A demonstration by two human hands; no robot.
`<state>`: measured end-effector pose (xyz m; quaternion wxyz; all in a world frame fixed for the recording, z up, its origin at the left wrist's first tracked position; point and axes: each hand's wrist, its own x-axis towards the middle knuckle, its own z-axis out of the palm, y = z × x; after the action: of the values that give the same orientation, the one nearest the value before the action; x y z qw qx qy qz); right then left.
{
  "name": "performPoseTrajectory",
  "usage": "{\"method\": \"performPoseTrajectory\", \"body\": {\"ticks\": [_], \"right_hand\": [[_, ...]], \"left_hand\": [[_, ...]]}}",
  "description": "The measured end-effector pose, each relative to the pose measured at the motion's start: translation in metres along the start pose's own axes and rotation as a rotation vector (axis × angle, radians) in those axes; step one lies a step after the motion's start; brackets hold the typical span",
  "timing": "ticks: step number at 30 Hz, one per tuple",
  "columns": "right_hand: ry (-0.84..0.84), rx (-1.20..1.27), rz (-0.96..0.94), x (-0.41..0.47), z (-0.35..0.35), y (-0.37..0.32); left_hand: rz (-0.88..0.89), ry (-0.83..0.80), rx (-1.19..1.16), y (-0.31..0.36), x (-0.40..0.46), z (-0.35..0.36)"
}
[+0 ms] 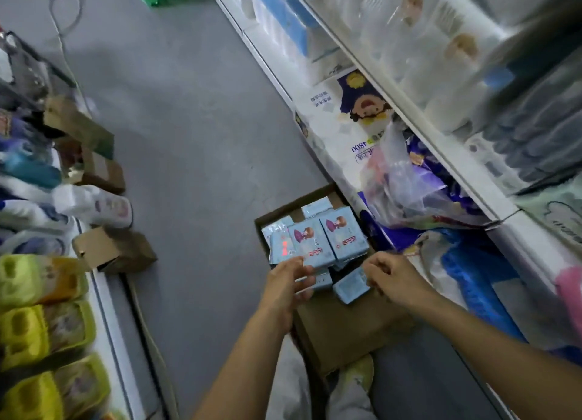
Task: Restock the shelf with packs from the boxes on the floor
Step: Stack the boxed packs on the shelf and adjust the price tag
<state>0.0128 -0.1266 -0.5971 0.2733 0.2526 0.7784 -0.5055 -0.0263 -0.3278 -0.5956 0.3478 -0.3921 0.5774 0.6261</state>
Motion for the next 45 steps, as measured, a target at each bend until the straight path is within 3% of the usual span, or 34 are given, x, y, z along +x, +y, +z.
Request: {"method": "performPoseTrajectory", "body": {"ticks": [10,23,28,32,38,45], "right_hand": [[-0.037,0.025,0.142,0.133,0.06,0.026],[0.195,-0.122,0.041,0.277,0.099,0.046],[0.268,-0.17,-0.006,0.306,0.103,0.052],[0.367,-0.412,0.011,0.32,0.107,0.058],[0.332,-0.462,-0.008,0.325,0.108,0.071],[0.443,-0.385,0.015,0.321,0.101,0.087]], "left_hand": [[-0.111,0.038,0.094,0.015,0.149,-0.032],[-0.116,0.015,0.239,0.026,0.302,-0.023],[-0.111,0.047,0.286,0.018,0.334,-0.031],[-0.106,0.037,0.304,0.01,0.348,-0.031],[-0.186,0.025,0.25,-0.008,0.356,-0.016],[-0.264,0.038,0.165,-0.031,0.355,-0.01]]}}
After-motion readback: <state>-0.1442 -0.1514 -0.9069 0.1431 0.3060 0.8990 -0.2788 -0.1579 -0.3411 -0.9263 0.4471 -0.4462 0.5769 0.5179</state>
